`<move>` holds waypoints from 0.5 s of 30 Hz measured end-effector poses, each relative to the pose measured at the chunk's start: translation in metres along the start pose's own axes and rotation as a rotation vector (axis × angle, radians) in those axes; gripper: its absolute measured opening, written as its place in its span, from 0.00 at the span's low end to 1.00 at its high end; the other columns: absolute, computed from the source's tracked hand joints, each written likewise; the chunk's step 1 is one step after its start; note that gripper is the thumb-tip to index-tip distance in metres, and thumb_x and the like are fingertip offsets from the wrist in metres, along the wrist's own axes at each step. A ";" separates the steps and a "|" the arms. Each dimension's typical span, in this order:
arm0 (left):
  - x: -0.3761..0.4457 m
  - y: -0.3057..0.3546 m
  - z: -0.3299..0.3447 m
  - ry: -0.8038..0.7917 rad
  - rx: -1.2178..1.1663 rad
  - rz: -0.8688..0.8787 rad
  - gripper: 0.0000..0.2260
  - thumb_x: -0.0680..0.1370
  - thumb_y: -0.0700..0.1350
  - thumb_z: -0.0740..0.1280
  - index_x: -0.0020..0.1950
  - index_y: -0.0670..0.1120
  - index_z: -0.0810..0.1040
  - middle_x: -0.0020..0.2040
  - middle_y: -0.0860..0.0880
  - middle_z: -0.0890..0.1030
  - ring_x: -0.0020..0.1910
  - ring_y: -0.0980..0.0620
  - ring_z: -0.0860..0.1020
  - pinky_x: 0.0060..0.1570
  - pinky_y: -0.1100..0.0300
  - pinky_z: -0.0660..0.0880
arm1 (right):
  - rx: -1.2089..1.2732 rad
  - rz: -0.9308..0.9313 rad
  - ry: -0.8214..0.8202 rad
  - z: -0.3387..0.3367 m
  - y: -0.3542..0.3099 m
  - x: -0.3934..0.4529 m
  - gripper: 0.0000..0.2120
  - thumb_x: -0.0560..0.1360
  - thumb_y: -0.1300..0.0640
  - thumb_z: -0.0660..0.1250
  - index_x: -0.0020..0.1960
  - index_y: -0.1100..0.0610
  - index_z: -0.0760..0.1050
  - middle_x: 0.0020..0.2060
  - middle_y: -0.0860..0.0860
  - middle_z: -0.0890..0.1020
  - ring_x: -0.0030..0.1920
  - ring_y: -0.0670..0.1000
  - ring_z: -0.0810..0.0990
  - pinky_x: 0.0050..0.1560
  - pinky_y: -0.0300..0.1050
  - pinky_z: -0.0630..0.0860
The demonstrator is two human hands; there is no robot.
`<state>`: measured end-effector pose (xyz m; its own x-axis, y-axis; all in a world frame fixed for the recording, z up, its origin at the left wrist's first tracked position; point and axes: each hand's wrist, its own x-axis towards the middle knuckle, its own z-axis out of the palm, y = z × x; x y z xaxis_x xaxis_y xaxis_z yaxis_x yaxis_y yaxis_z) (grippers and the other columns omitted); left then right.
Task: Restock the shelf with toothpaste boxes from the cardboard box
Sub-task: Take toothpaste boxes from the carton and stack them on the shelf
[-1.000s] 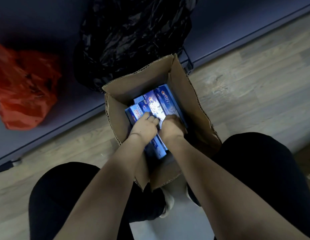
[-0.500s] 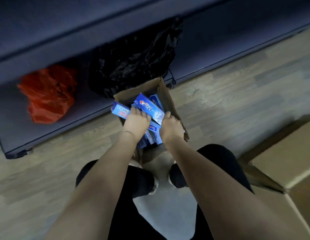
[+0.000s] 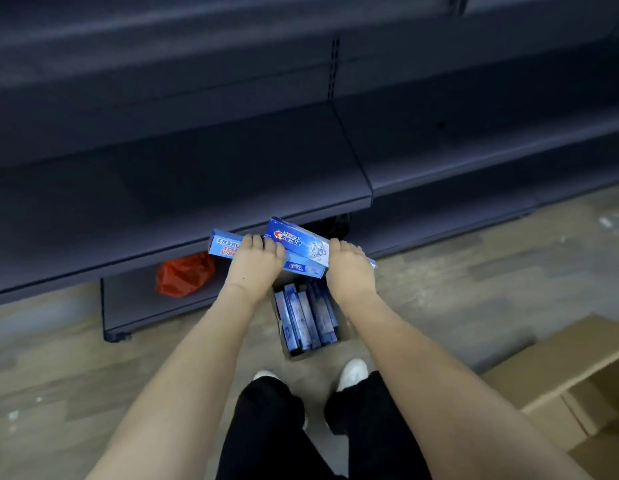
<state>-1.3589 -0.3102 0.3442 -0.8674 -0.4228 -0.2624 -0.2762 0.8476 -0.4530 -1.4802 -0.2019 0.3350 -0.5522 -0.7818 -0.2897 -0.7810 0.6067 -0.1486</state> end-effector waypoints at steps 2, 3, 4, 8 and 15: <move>-0.008 -0.015 -0.032 0.131 0.012 -0.052 0.18 0.73 0.43 0.68 0.62 0.41 0.73 0.55 0.44 0.78 0.53 0.44 0.77 0.61 0.53 0.70 | -0.013 -0.016 0.053 -0.029 -0.001 -0.007 0.22 0.73 0.67 0.61 0.66 0.64 0.64 0.60 0.58 0.74 0.61 0.57 0.71 0.66 0.45 0.63; -0.012 -0.020 -0.044 0.107 -0.011 -0.062 0.18 0.73 0.42 0.67 0.62 0.41 0.72 0.55 0.43 0.78 0.53 0.43 0.77 0.61 0.52 0.70 | -0.035 -0.037 0.131 -0.042 0.000 -0.010 0.22 0.71 0.67 0.64 0.64 0.64 0.67 0.57 0.58 0.76 0.59 0.57 0.74 0.64 0.45 0.66; -0.016 -0.026 -0.056 0.100 -0.020 -0.068 0.18 0.73 0.40 0.67 0.62 0.39 0.72 0.55 0.42 0.78 0.53 0.42 0.77 0.61 0.51 0.70 | -0.056 -0.059 0.230 -0.055 0.000 -0.011 0.23 0.67 0.66 0.69 0.61 0.65 0.71 0.53 0.59 0.78 0.55 0.58 0.77 0.60 0.44 0.70; -0.022 -0.053 -0.091 0.236 -0.031 -0.135 0.21 0.52 0.40 0.80 0.43 0.39 0.82 0.37 0.42 0.82 0.35 0.42 0.81 0.43 0.53 0.79 | -0.093 -0.140 0.437 -0.095 0.006 -0.012 0.25 0.51 0.68 0.77 0.48 0.66 0.78 0.37 0.58 0.81 0.38 0.58 0.81 0.45 0.44 0.79; -0.033 -0.101 -0.144 0.415 0.051 -0.223 0.22 0.51 0.39 0.79 0.43 0.41 0.82 0.37 0.45 0.82 0.35 0.44 0.81 0.42 0.55 0.78 | -0.185 -0.359 0.624 -0.176 0.016 -0.011 0.25 0.46 0.65 0.78 0.43 0.64 0.80 0.32 0.54 0.80 0.31 0.54 0.80 0.38 0.43 0.81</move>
<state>-1.3618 -0.3359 0.5214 -0.8841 -0.4206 0.2037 -0.4630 0.7292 -0.5040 -1.5378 -0.2090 0.5018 -0.2741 -0.8974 0.3459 -0.9506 0.3073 0.0442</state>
